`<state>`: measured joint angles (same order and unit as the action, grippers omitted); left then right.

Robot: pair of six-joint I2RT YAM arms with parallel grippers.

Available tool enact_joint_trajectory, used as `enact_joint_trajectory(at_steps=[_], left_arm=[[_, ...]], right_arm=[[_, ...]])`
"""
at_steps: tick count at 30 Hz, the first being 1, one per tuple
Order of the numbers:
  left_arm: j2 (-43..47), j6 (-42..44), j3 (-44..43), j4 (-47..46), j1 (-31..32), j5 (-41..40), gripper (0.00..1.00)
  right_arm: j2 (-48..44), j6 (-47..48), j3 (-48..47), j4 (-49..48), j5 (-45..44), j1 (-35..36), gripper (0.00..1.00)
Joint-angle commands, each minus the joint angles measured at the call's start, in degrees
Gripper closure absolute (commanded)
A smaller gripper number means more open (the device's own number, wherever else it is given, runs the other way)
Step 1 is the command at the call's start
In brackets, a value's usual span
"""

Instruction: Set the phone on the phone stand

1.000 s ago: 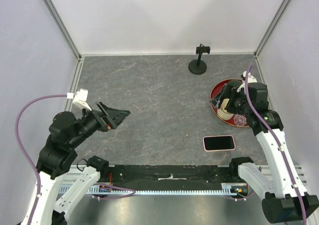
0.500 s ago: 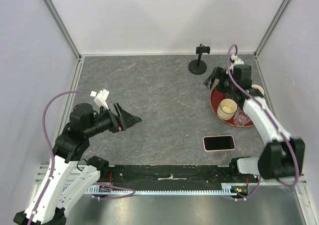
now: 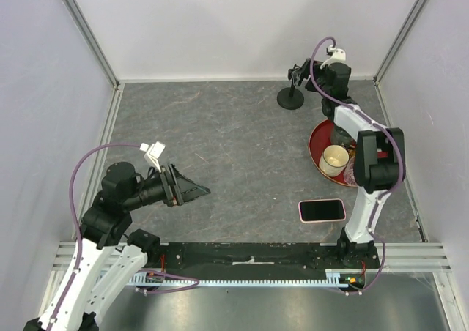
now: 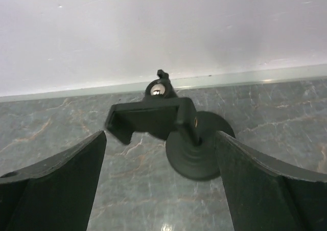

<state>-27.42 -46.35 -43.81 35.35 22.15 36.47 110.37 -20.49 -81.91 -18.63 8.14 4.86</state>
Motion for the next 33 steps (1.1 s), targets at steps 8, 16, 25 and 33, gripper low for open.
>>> enact_joint_trajectory(at_steps=[8, 16, 25, 33], left_arm=[[-8.3, -1.7, -1.5, -7.3, 0.0, 5.8, 0.2], [-6.9, -3.4, -0.4, -9.5, 0.0, 6.5, 0.2], [-4.7, -4.5, 1.0, -9.5, 0.0, 7.2, 0.21], [-2.3, -6.1, 1.3, -9.0, 0.0, 7.4, 0.21]], right_arm=[[13.0, -29.7, -3.3, -26.5, 6.6, -4.3, 0.04], [15.9, -51.8, -0.7, -37.7, 6.5, -3.1, 0.12], [13.6, -55.6, 1.5, -33.0, 3.5, -0.6, 0.27], [11.5, -56.5, 3.1, -32.3, 7.7, 0.2, 0.86]])
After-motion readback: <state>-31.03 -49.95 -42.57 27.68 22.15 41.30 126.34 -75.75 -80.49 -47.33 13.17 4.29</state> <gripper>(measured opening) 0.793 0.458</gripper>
